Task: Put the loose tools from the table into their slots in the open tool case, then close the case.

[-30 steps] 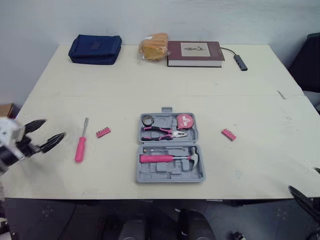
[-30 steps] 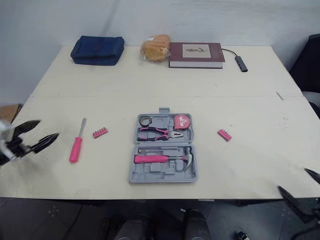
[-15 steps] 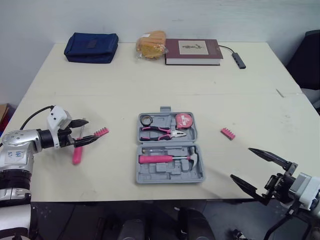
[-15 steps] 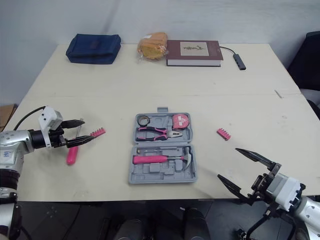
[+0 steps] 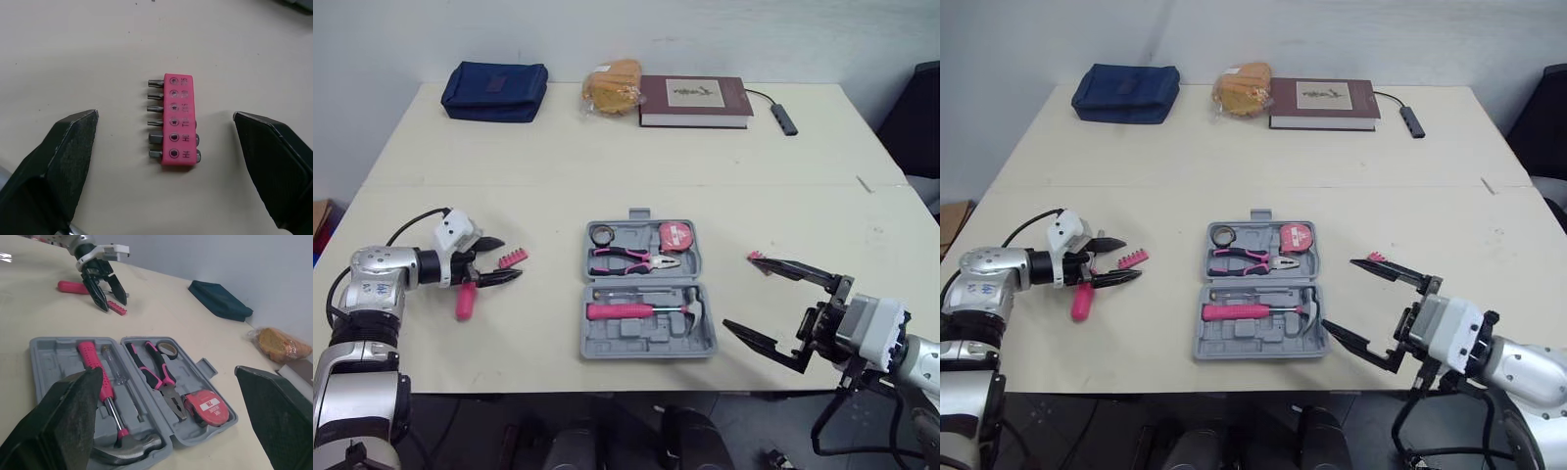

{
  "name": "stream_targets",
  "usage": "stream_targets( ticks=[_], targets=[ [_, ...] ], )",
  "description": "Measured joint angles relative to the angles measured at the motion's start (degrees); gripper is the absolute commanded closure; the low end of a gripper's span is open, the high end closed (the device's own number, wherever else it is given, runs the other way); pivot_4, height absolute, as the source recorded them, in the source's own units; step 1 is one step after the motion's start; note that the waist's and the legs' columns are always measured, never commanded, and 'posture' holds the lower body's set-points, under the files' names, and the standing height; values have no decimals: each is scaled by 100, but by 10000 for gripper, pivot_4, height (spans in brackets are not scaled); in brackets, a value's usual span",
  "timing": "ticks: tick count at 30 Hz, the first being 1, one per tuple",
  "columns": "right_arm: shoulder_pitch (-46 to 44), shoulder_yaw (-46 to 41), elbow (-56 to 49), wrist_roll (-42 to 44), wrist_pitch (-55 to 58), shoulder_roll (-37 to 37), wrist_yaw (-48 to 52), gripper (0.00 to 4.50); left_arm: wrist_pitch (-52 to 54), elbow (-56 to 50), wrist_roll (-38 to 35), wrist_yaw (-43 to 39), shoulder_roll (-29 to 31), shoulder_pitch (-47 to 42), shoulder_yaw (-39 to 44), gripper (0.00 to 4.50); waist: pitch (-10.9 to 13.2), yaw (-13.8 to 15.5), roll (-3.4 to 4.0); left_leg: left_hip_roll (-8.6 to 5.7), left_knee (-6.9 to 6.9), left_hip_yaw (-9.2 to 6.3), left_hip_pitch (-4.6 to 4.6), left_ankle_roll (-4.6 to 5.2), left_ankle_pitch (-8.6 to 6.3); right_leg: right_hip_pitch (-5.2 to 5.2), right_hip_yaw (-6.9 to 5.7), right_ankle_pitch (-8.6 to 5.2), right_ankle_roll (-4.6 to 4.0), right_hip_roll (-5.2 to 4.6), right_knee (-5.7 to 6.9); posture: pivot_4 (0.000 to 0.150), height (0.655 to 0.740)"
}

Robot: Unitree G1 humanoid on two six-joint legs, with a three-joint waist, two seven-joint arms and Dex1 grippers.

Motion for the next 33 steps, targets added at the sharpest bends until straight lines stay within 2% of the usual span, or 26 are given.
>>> stream_targets(
  ticks=[6, 10, 15, 16, 21, 28, 30, 33],
  targets=[
    [-97, -69, -142, 10, 299, -5, -109, 0, -82, 91, 98, 10, 0, -26, -6, 346, -3, -18, -5, 2, 0, 1, 6, 0, 2, 2, 6, 4, 7, -20, 5, 1500, 7400],
    [-196, -72, -146, 8, 398, -4, -154, 0, -66, 70, 101, 73, 0, -7, 12, 12215, -3, -20, -5, 3, 0, 0, 7, -1, 2, 2, 6, 4, 6, -20, 6, 1500, 7400],
    [-296, -72, -144, 4, 478, -4, -177, 0, -36, 31, 104, 105, 1, 35, 26, 37370, -3, -21, -4, -3, 0, 3, 6, 2, 1, 2, 6, 4, 7, -18, 3, 1500, 7400],
    [-318, -72, -144, 4, 481, -4, -177, 0, -38, 19, 101, 107, 1, 49, 38, 38636, -3, -22, -4, -3, 0, 3, 6, 2, 1, 2, 5, 4, 7, -18, 3, 1500, 7400],
    [-508, -71, -84, 5, 568, -6, -121, 0, -34, -458, -220, -116, -77, 480, 335, 38632, -5, -37, -1, 3, -1, 5, 11, 0, 2, 2, 10, 4, 6, -21, 4, 1500, 7400],
    [-476, -72, 25, 4, 592, -7, 23, 0, -14, -791, -504, -184, -237, 603, 529, 38632, 0, -18, -10, 2, 0, 0, -3, -1, 4, -2, 2, 4, 6, -20, 2, 1500, 7400],
    [-442, -89, 25, 4, 602, -7, 29, 0, 2, -1141, -668, -283, -238, 662, 586, 38632, 2, -19, -14, 1, 1, -3, -12, 0, 3, -6, -1, 4, 6, -20, -3, 1500, 7400],
    [-302, -194, 8, 18, 650, -47, 57, 0, 154, -2236, -910, -631, -174, 789, 587, 38632, 3, -10, -15, -6, 11, -30, -48, 1, 3, -18, -6, 4, 7, -13, -13, 1500, 7400]
  ],
)
